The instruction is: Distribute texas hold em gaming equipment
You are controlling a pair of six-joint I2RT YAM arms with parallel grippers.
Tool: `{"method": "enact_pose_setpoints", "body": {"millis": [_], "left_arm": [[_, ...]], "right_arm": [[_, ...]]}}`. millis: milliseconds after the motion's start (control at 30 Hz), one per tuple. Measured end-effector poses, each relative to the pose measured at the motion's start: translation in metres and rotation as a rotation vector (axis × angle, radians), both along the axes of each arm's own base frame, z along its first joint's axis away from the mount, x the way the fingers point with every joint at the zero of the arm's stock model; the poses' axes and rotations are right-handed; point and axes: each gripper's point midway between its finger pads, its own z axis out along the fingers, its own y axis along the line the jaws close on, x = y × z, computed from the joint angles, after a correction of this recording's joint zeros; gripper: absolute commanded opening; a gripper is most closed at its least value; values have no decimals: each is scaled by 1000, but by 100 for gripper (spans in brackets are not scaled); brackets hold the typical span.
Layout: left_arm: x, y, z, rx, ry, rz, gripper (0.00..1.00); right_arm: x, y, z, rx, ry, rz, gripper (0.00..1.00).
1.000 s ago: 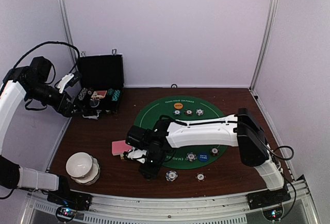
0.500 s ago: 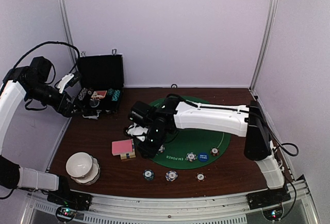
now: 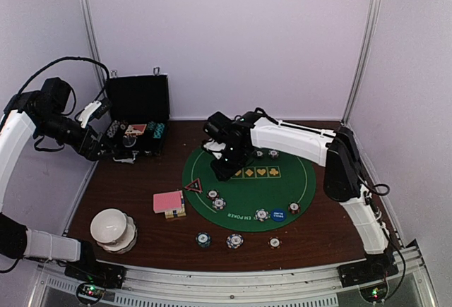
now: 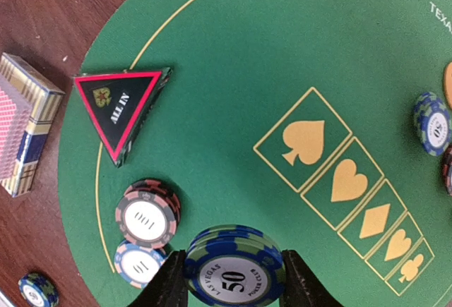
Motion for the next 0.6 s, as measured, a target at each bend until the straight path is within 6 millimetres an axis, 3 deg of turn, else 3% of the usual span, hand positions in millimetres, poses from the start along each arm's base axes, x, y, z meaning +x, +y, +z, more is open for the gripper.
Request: {"method": "enact_pose_setpoints", "body": {"millis": [233,600], "left_arm": [[0,0,0,-1,1,-1,98],[0,0,0,-1,0,-1,98]], "right_arm": [[12,11,-33,-14,12,-27,21],[46,25,-43,60,-14,-99,25]]}}
